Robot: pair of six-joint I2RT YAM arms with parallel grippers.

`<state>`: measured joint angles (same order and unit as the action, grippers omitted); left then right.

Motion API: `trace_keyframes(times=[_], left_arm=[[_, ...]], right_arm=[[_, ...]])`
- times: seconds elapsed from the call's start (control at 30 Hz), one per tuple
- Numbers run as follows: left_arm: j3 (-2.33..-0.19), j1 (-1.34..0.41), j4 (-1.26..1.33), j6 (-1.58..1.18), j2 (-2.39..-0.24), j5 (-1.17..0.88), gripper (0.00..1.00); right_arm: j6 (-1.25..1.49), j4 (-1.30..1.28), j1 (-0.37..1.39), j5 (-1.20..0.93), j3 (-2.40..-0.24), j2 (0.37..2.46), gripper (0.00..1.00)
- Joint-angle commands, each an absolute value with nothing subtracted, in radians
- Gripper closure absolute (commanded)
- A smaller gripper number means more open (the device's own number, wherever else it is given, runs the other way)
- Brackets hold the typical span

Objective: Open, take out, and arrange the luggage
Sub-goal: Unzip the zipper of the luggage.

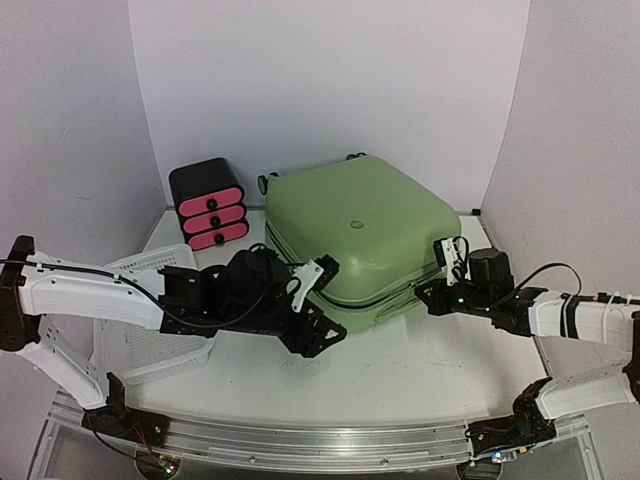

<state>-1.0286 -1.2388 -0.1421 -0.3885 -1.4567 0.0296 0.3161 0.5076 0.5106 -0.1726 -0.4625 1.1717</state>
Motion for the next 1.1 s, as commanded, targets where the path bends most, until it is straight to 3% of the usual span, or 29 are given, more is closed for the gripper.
trace_keyframes(times=[0.0,0.37,0.53,1.07], left_arm=[[-1.085,-1.239,-0.090,0.035,-1.492,0.014,0.26],[-1.068,-1.242,0.186,0.512,-1.666,0.045,0.39],[-1.118,-1.242,0.184,0.570,-1.732,0.045,0.55],[-1.262,-1.235,0.183,0.588,-1.874,0.194,0.50]], right_arm=[[0.316,0.581,0.517,-0.233,-0.498,1.110,1.00],[0.326,0.594,0.517,-0.234,-0.495,1.101,1.00],[0.326,0.597,0.518,-0.239,-0.495,1.103,1.00],[0.344,0.617,0.517,-0.265,-0.473,1.100,1.00]])
